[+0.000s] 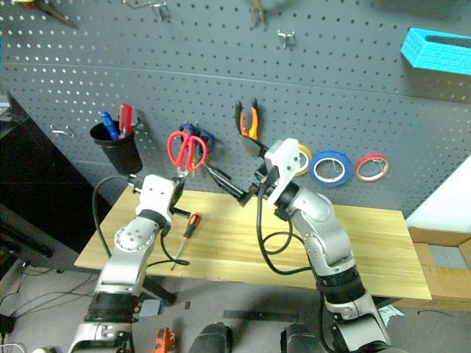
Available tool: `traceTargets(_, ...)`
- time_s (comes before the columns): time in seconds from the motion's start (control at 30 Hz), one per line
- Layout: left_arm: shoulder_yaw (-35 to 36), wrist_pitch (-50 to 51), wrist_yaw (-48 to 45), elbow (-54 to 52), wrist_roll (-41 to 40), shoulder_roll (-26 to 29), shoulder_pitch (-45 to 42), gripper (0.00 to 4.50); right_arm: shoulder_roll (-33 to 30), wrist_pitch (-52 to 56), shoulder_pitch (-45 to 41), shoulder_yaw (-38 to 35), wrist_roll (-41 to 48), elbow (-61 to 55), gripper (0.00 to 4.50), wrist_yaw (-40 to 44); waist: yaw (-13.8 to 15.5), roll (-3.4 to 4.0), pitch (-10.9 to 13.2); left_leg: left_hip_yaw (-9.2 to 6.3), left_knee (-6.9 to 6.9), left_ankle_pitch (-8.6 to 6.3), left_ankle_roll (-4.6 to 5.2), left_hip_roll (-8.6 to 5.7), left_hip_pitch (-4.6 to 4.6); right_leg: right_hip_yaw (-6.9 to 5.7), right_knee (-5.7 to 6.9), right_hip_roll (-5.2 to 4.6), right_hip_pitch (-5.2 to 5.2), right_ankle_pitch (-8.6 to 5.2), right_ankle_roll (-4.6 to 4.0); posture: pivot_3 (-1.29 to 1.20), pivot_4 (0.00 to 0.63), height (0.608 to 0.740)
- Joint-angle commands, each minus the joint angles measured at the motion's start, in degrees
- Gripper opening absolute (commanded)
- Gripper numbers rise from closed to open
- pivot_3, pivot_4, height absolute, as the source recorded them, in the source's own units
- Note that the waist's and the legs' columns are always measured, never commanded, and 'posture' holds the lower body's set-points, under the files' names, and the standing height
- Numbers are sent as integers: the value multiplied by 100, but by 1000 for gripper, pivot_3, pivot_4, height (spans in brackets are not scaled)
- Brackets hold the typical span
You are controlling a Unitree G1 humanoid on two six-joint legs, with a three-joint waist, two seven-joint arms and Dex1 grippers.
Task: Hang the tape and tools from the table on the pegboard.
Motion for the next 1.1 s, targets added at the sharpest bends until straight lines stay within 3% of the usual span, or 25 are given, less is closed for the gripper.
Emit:
traceTargets(0.03, 111, -3, 61, -5, -66, 65, -212, 217, 7, -10, 54, 31, -39, -230, 4500, -36, 0, 0, 0, 0, 0, 0, 0, 0, 0, 0, 0, 0, 0, 0, 0, 177, 84, 740)
traceTargets(0.43, 69, 40, 90, -301, -76, -30, 267, 4301, -151, 78, 281, 148, -45, -370, 4500, 136, -6, 1, 1, 2, -1, 0, 0, 0, 0, 3, 0, 0, 0, 0, 0, 182, 101, 740)
traceTargets(0.47, 69, 74, 149, -317, -53, -65, 341, 4464, -190, 110, 327, 209, -58, -388, 4500, 189, -5, 1, 1, 1, -1, 0, 0, 0, 0, 3, 0, 0, 0, -1, -1, 182, 103, 740)
traceTargets(0.73, 343, 1285, 403, -940, -359, -485, 1268, 4464, -832, 372, 663, 1052, -889, -186, 4500, 455, -15, 17, 44, 5, 0, -1, 1, 2, 6, 9, -1, 0, 1, -22, 18, 188, 157, 740)
traceTargets(1.1, 497, 1891, -112, 379, -701, 103, 285, 4464, -824, 1195, 440, 1353, -1231, 4, 4500, 507, -20, 57, 362, 13, -3, 2, 6, 8, 33, 19, 0, 9, 17, -49, -7, 171, 249, 740)
